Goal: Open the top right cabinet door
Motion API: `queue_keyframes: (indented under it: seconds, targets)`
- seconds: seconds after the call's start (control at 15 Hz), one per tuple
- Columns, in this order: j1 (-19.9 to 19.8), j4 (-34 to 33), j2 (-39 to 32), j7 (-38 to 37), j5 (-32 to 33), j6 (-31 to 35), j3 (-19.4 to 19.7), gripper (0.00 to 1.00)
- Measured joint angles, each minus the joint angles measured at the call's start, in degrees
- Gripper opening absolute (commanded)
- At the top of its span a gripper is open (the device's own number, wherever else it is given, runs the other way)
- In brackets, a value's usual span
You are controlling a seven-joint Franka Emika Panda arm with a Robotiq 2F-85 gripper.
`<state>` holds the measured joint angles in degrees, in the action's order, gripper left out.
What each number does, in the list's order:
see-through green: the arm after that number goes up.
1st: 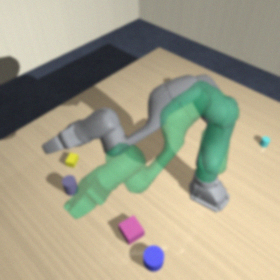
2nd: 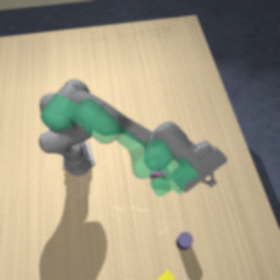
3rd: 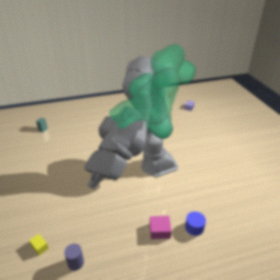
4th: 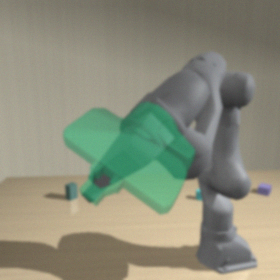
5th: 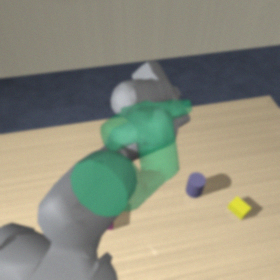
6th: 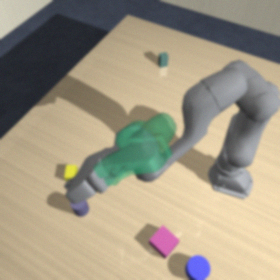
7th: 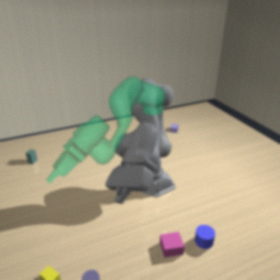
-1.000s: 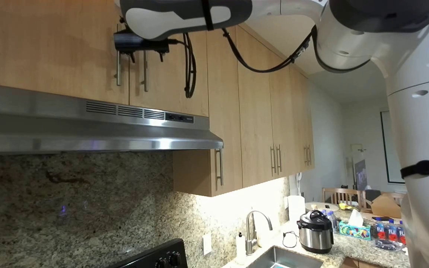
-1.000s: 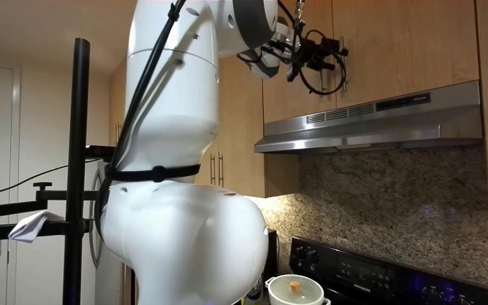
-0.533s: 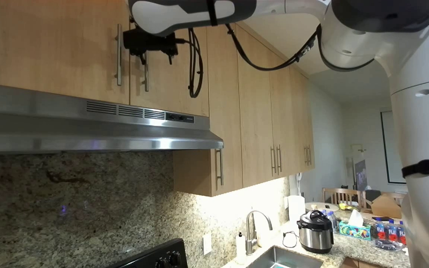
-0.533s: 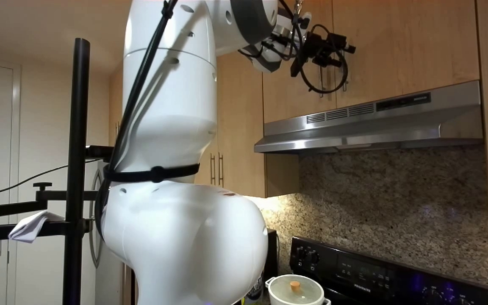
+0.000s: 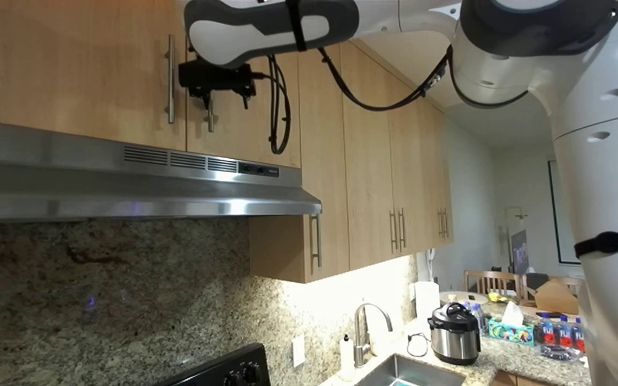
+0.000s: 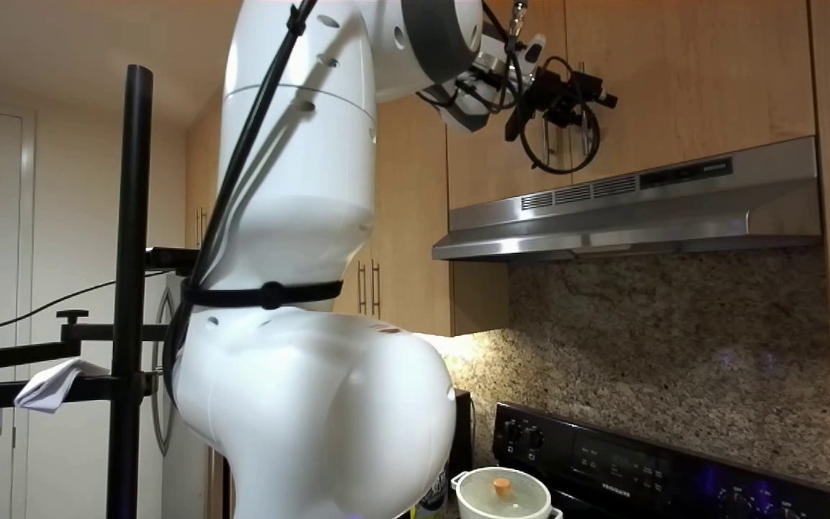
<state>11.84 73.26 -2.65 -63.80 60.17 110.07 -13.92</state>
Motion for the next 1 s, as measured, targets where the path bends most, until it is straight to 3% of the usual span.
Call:
queue_keyframes:
  seconds: [0.73, 1.0]
  targets:
    - [-0.38, -1.01, -0.72, -0.93, -2.72, 1.24, 1.25, 1.00]
    - [-0.46, -0.96, 0.27, -0.93, -6.46, 1.34, 1.75, 1.00]
